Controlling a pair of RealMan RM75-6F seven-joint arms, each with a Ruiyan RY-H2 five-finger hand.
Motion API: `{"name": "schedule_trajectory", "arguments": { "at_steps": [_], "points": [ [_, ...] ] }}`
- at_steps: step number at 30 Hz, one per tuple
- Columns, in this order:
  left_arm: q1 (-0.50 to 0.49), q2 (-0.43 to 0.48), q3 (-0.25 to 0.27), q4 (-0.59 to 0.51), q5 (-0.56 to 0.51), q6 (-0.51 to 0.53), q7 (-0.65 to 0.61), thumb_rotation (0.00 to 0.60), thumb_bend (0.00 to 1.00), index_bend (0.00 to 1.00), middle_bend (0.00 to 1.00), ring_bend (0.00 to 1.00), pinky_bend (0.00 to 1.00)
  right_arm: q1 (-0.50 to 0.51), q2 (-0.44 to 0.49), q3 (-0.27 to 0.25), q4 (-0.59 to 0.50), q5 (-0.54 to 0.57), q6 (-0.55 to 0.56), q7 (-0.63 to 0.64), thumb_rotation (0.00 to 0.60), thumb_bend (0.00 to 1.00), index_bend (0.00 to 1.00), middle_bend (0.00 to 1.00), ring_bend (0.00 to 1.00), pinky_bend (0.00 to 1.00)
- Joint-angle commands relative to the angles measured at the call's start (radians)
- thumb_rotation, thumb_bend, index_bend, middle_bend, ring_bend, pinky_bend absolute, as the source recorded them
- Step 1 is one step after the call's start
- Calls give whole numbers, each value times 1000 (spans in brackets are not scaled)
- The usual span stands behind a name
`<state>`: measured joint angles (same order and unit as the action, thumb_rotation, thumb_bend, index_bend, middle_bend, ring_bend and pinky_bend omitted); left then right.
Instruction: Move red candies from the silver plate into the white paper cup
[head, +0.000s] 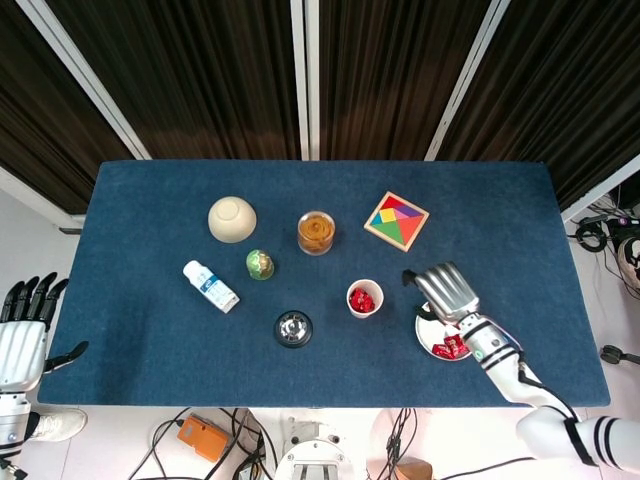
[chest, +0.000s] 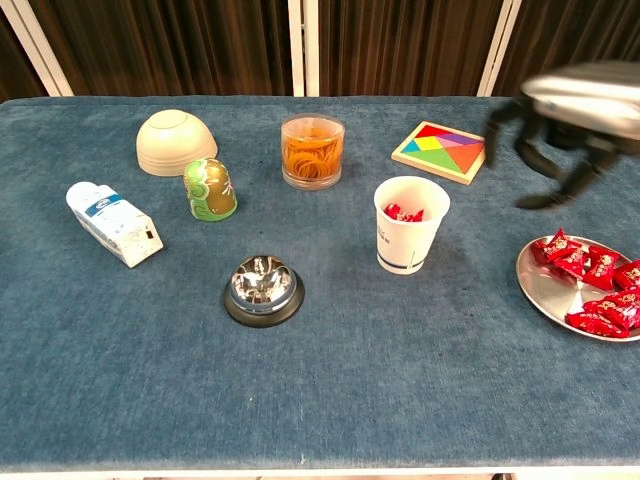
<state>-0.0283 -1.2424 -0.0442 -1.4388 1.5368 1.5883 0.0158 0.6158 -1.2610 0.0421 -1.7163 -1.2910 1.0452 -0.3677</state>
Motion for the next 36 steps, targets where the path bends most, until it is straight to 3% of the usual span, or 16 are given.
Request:
{"name": "schedule_trajectory", "arguments": {
  "at_steps": [1, 7, 17, 36],
  "points": [
    [-2, -2, 2, -3, 4, -1, 4, 600, 0, 95, 28, 0, 0, -45, 22, -43, 43, 18, 6, -3, 600, 374, 513, 818, 999, 1000],
    [-1, -1, 4, -13, 4, 0, 12, 600, 0, 95, 27, 0, 0, -72, -8, -52, 125, 39, -5, 23, 600, 375, 533, 818, 999, 1000],
    [0, -3, 4, -13, 1, -1, 13, 600, 0, 94, 28, 0, 0, -51, -64, -15, 204, 106, -77, 23, 600, 375, 537, 818, 999, 1000],
    [3, -17, 5, 21, -6, -3, -14, 600, 0, 95, 28, 0, 0, -21, -115, 2, 224, 146, -119, -40, 600, 385, 567, 818, 999, 1000]
  ]
}}
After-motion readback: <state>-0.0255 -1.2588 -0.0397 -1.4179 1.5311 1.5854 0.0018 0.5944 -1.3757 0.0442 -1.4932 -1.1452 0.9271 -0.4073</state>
